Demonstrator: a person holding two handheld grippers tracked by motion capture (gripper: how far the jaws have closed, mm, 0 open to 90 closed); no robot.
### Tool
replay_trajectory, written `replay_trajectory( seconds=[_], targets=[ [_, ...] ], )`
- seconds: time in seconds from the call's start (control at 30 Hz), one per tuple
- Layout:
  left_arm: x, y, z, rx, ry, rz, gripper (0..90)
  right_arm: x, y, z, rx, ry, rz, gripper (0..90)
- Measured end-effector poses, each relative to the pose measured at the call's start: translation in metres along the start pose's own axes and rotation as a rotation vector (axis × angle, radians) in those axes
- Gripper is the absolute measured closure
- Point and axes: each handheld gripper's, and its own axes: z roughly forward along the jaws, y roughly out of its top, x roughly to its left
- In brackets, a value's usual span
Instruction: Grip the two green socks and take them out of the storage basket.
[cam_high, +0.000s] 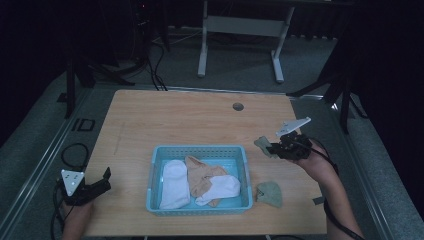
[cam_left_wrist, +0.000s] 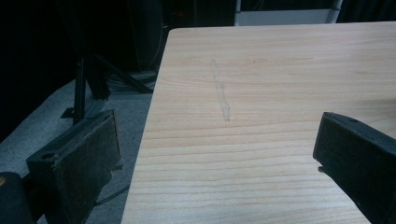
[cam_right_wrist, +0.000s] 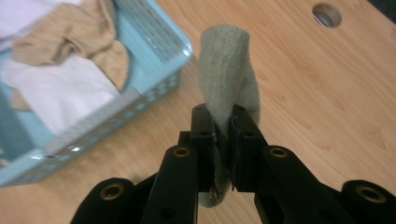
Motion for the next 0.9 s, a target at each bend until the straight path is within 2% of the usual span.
replay_trajectory(
  seconds=[0.23,0.33,0.37,0.77,0.83,0.9],
  targets=[
    [0.000,0.000,0.000,0.000,-0.002,-0.001,0.4,-0.010,-0.019,0.030,0.055,0.027,0.043,81.8],
    [0.000,0.000,0.000,0.000,-0.002,-0.001,0.4,-0.011,-0.025,0.039,0.062,0.038,0.063,81.7],
    [0.000,0.000,0.000,0.000,-0.001,0.000,0.4,-0.011,-0.031,0.048,0.073,0.040,0.071,81.7],
    [0.000,0.000,0.000,0.002,-0.001,-0.001,0.4,-0.007,-0.057,0.085,0.132,0.110,0.116,81.1],
    [0.000,0.000,0.000,0.002,-0.001,-0.001,0.4,-0.006,-0.059,0.089,0.143,0.115,0.127,77.7],
    [0.000,0.000,0.000,0.004,-0.002,0.000,0.4,-0.006,-0.060,0.088,0.136,0.132,0.144,70.0]
  ],
)
